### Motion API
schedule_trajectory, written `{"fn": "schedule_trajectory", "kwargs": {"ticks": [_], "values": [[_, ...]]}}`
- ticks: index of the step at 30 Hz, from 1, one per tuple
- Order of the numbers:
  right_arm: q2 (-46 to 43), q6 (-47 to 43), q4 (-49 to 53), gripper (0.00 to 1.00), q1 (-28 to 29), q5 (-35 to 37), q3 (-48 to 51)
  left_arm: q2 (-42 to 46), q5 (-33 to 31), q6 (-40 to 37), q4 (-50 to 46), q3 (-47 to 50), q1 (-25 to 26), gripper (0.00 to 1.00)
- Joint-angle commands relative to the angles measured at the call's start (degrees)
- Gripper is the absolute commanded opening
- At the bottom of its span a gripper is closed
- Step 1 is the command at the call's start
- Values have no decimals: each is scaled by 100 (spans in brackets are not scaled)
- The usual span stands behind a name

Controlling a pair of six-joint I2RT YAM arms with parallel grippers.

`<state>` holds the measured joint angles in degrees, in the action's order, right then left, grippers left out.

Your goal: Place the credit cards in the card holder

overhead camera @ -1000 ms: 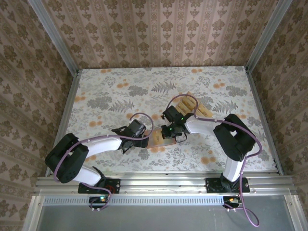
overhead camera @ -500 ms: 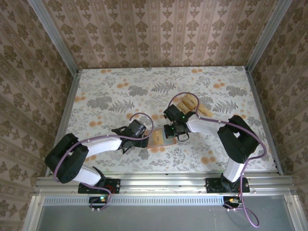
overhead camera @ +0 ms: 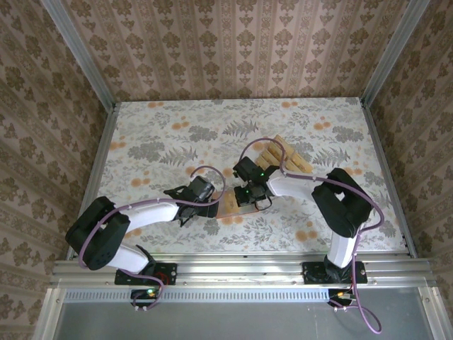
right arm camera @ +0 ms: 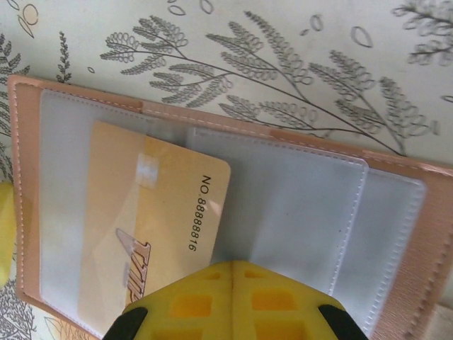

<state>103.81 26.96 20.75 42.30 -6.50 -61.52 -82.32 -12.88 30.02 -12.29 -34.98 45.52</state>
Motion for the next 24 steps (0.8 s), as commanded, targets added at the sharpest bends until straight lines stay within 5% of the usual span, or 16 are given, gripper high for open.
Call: {"fn": "schedule_trajectory", "kwargs": {"ticks": [1,24], "values": [[162,89,-44,0,93,-132,-187,-37,22,-3,26,115,-76,100],[-52,-48,420,0,270,73,-510,134,109,26,-26,9,-177,100]]}}
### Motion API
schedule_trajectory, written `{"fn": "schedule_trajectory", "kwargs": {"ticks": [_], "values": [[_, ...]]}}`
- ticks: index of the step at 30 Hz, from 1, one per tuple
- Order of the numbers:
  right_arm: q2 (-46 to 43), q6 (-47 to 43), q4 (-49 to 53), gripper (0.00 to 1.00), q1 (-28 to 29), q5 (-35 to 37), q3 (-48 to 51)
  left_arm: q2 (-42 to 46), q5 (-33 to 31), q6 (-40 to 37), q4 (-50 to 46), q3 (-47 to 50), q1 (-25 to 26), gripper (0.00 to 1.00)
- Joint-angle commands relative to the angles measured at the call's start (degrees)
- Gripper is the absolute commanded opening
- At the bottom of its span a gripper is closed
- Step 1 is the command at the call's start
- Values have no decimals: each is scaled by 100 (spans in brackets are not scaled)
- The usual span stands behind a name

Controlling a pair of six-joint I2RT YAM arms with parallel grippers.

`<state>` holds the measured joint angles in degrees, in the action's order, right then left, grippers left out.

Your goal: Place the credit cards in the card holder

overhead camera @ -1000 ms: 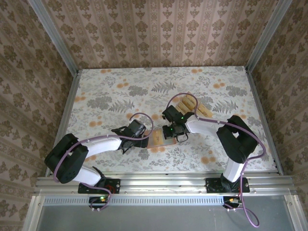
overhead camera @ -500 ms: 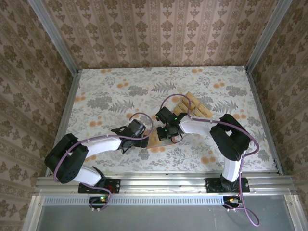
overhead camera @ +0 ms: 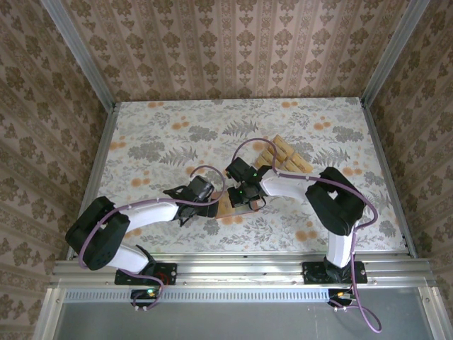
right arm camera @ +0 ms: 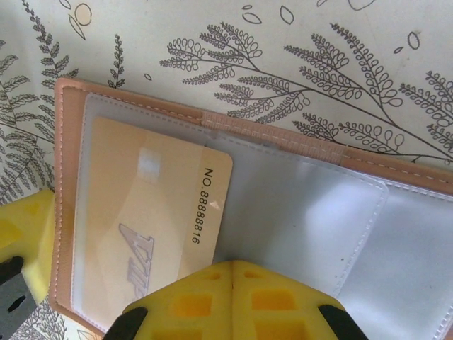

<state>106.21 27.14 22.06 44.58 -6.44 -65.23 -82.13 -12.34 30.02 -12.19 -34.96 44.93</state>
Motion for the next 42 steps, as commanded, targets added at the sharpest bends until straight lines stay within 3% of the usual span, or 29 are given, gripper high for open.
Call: {"fn": "schedule_trajectory", "kwargs": {"ticks": [1,11,42], "values": [[-370,-75,319,0,39,92,-139,191,63,30,-68,7,-152,100],[-475,-5,193,0,42,43,14,595,101,66,-332,81,-347,100],[170,236,-179,0,169,-313,57,-82,275,101,137,262,-292,100]]}}
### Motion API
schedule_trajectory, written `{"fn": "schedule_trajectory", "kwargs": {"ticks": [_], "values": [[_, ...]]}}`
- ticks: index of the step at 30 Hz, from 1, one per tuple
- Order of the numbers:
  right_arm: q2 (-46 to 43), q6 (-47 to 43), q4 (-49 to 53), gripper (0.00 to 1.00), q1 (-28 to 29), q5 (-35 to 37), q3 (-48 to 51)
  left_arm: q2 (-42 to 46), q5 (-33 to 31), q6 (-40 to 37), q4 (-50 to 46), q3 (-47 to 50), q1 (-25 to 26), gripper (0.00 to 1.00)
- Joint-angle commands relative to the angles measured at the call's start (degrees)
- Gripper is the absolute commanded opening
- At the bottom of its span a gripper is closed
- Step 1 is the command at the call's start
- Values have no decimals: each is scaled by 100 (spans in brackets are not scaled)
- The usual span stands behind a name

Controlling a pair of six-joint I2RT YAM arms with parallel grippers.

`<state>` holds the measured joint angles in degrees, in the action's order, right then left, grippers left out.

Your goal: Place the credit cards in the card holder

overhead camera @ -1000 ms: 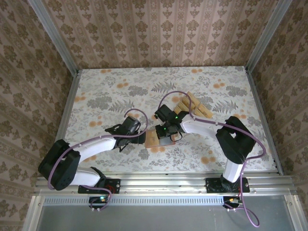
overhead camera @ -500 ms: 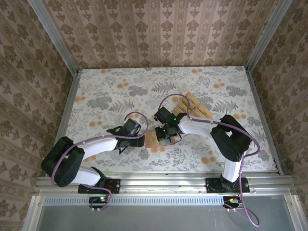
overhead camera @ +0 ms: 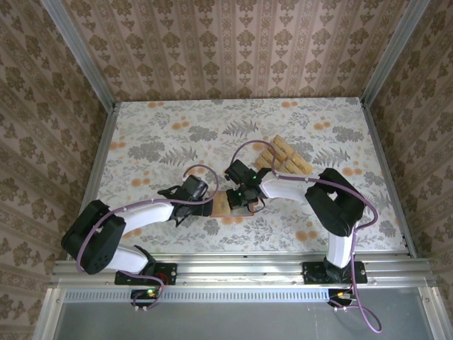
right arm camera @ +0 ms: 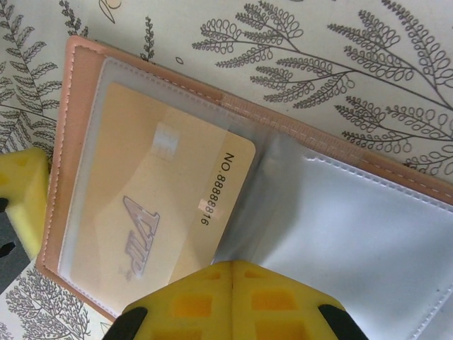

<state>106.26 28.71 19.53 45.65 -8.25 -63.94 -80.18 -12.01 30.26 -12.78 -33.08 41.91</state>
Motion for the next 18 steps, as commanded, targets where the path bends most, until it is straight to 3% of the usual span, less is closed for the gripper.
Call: {"fn": "schedule_trajectory", "kwargs": {"ticks": [1,18], "values": [[178,82,71,0,67,-148,-87,-280,243,84,210,81,18,100],[346,183,-43,0,141,-370,-285,-358,256,156,350,170,123,100]]}}
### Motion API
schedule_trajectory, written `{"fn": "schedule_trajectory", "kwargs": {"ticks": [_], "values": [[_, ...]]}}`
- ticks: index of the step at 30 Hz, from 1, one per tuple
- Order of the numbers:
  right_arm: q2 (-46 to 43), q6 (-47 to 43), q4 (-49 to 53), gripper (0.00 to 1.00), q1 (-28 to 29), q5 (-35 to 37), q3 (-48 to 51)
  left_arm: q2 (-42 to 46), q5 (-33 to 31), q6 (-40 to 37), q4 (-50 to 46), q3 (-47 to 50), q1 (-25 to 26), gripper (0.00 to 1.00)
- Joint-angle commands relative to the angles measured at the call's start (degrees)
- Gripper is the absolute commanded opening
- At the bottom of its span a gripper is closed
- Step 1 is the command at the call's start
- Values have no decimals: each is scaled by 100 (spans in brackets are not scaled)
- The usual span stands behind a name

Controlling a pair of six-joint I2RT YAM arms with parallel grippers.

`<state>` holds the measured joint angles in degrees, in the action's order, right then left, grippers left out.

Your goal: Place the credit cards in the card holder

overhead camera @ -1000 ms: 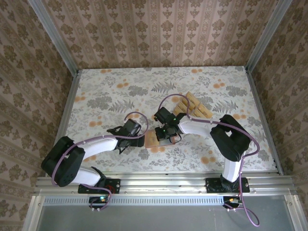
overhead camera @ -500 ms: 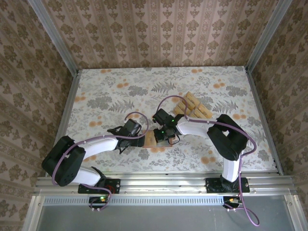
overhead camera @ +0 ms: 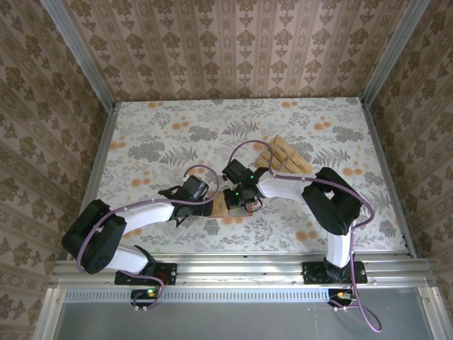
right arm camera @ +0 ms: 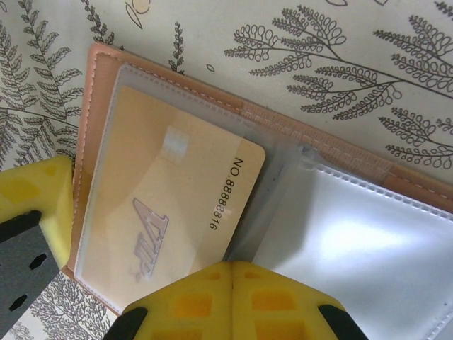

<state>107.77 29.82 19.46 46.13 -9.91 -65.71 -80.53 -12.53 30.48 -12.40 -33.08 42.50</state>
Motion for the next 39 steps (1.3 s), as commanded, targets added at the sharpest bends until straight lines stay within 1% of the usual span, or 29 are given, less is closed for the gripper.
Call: {"fn": "schedule_trajectory", "kwargs": {"ticks": [1,8,11,21,28,32,39], "values": [[207,77,-37,0,95,-213,-116,-327,316,141,317,177,60,100],[186,101,-28,0,99,-232,-141,-236,262,166,277,180,72,100],[94,50,70,0,99,-175,-168,-54,217,216,172,162,48,100],[-406,-109,434,0,11,128,-220,595,61,292,-356,30,-234,100],[-504,-152,526,0,-26,209,-214,653,13,343,-505,99,-380,100],[-408,-126,456,0,-21,80,-224,629,-95,411,-602,135,-402,100],[-175,-1,305,0,62,-105,-251,481,-102,399,-664,170,-409,100]]}}
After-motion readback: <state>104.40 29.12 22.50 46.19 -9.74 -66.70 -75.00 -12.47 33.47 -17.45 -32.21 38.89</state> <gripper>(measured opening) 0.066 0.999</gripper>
